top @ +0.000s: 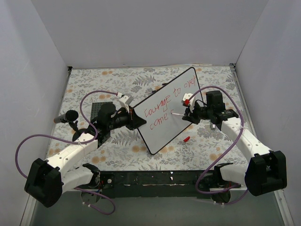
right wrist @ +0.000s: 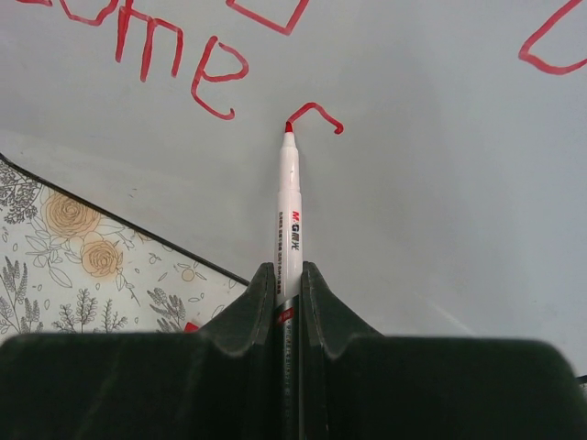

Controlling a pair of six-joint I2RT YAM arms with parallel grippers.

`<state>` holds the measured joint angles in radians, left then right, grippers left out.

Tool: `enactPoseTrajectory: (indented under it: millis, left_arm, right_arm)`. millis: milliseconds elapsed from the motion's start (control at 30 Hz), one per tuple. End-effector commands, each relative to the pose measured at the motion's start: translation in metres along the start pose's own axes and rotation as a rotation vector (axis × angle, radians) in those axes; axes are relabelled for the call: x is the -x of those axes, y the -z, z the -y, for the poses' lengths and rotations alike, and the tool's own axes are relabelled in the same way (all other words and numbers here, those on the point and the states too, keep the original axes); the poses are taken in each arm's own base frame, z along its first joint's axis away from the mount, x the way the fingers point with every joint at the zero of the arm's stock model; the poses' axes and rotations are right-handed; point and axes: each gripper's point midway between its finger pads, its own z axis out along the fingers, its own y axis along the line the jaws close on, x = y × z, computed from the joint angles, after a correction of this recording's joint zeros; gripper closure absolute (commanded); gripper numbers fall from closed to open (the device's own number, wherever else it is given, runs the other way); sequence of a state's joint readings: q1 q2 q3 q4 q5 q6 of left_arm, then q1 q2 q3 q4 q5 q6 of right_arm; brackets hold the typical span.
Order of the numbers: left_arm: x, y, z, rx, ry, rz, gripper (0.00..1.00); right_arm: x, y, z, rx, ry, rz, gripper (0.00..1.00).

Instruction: Write a sentence on the whiteboard

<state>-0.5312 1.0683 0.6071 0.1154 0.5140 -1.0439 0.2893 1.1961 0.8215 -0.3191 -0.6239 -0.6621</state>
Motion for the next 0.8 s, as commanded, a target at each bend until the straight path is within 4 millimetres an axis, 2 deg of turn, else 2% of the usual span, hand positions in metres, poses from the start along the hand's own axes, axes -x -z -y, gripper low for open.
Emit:
enactPoseTrajectory:
  millis: [0, 267, 567, 767]
  left_arm:
    - [0.004, -0.001, -0.001, 0.006, -0.059, -0.009, 1.0]
    - [0.003, -0.001, -0.002, 0.007, -0.062, -0.011, 1.0]
    - [0.002, -0.001, -0.001, 0.005, -0.06, -0.015, 1.0]
    - [0.002, -0.002, -0.002, 0.002, -0.058, -0.02, 1.0]
  right_arm:
    - [0.003, 0.002, 0.003, -0.008, 0.025, -0.011, 0.99]
    - [0.001, 0.007, 0.014, -0.073, 0.026, -0.029, 0.99]
    - [0.012, 0.014, 0.033, -0.156, 0.032, -0.007, 0.99]
    - [0.022, 0.015, 0.037, -0.163, 0.041, 0.021, 0.99]
